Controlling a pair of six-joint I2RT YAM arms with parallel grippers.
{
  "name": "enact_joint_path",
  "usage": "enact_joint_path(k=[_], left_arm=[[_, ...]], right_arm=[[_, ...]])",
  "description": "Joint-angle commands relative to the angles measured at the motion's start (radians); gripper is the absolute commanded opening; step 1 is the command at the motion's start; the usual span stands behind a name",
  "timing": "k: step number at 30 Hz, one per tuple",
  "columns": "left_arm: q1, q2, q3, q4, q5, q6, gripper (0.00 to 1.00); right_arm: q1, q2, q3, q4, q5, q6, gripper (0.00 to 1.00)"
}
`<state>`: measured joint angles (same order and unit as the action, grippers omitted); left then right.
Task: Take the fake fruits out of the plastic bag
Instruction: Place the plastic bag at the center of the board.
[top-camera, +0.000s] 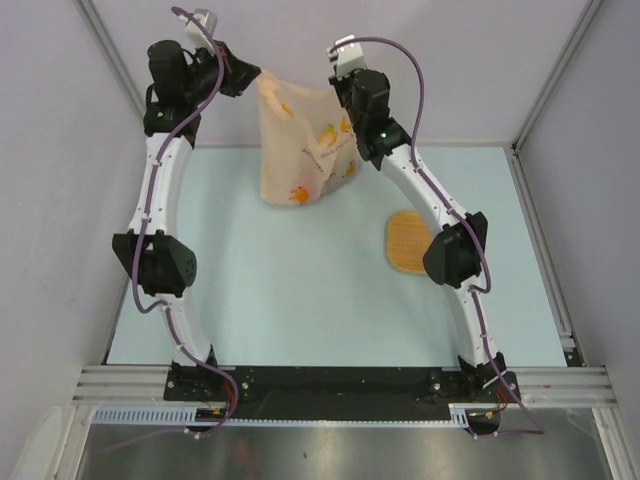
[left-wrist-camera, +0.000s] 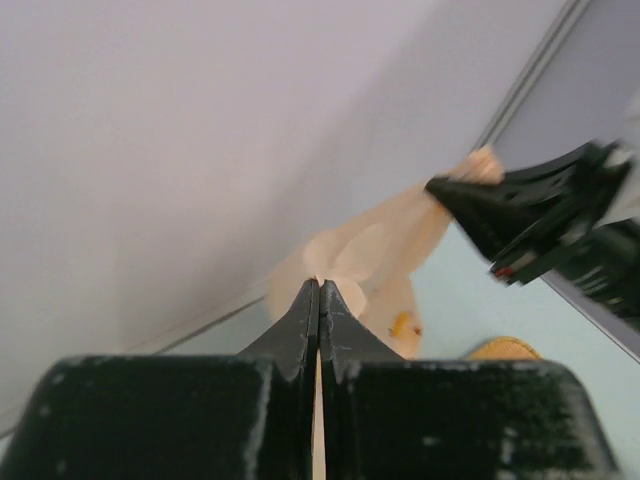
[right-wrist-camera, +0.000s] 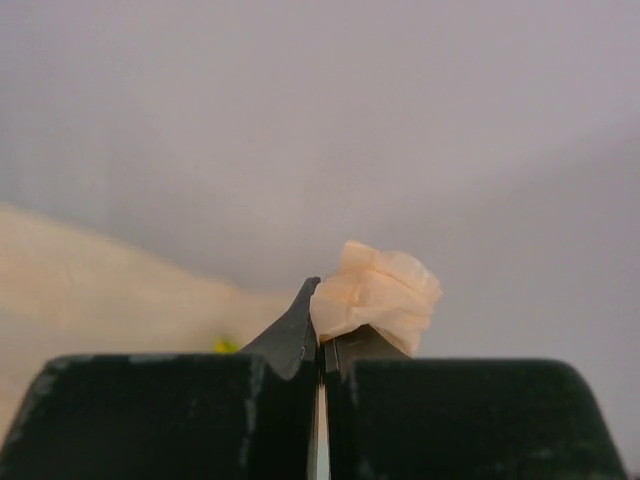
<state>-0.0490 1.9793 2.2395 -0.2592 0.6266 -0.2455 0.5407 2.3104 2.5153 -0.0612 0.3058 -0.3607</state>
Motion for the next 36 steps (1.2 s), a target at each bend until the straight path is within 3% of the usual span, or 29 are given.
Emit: enact_joint_path(k=[1, 2, 5, 6, 7, 9, 14, 15, 17, 18, 21, 25, 28, 36], left_arm=[[0.009, -0.172, -0.002, 0.143, 0.140, -0.069, 0.00], [0.009, -0.213, -0.055, 0.140, 0.184, -0.075, 0.00], [0.005, -0.422, -0.395, 0.153, 0.241, -0.081, 0.00], [0.001, -0.478, -0.614, 0.162, 0.243, -0.068, 0.00], [-0.009, -0.591, -0.717, 0.149, 0.239, -0.020, 0.00], [-0.021, -0.670, -0.960, 0.115, 0.216, 0.023, 0.00], [-0.077, -0.747, -1.196, -0.008, 0.203, 0.081, 0.00], [-0.081, -0.749, -1.231, -0.003, 0.190, 0.071, 0.00], [-0.091, -0.744, -1.247, 0.021, 0.174, 0.049, 0.00], [-0.092, -0.737, -1.241, 0.026, 0.171, 0.026, 0.00], [-0.095, -0.705, -1.201, 0.031, 0.177, -0.015, 0.00], [-0.094, -0.686, -1.166, 0.064, 0.167, -0.057, 0.00], [-0.094, -0.680, -1.146, 0.100, 0.171, -0.097, 0.00], [-0.094, -0.632, -1.055, 0.014, 0.200, -0.042, 0.00]], right_arm=[[0.004, -0.274, -0.309, 0.262, -0.025, -0.014, 0.00], [0.004, -0.375, -0.397, 0.264, -0.034, -0.009, 0.00], [0.008, -0.571, -0.766, 0.265, -0.073, -0.004, 0.00], [0.016, -0.618, -0.938, 0.258, -0.077, -0.004, 0.00], [0.021, -0.656, -1.013, 0.245, -0.089, -0.006, 0.00], [0.022, -0.738, -1.134, 0.193, -0.074, 0.041, 0.00], [-0.057, -0.802, -1.334, 0.068, -0.109, 0.181, 0.00], [-0.065, -0.799, -1.343, 0.066, -0.135, 0.169, 0.06], [-0.091, -0.806, -1.346, -0.015, -0.155, 0.152, 0.21], [-0.105, -0.819, -1.346, -0.035, -0.181, 0.138, 0.47], [-0.174, -0.893, -1.346, -0.155, -0.243, 0.121, 0.76], [-0.379, -0.991, -1.346, -0.314, -0.394, 0.161, 0.87], [-0.524, -0.982, -1.346, -0.406, -0.415, 0.151, 0.88], [-0.757, -0.695, -1.360, -0.503, -0.586, 0.178, 0.78]])
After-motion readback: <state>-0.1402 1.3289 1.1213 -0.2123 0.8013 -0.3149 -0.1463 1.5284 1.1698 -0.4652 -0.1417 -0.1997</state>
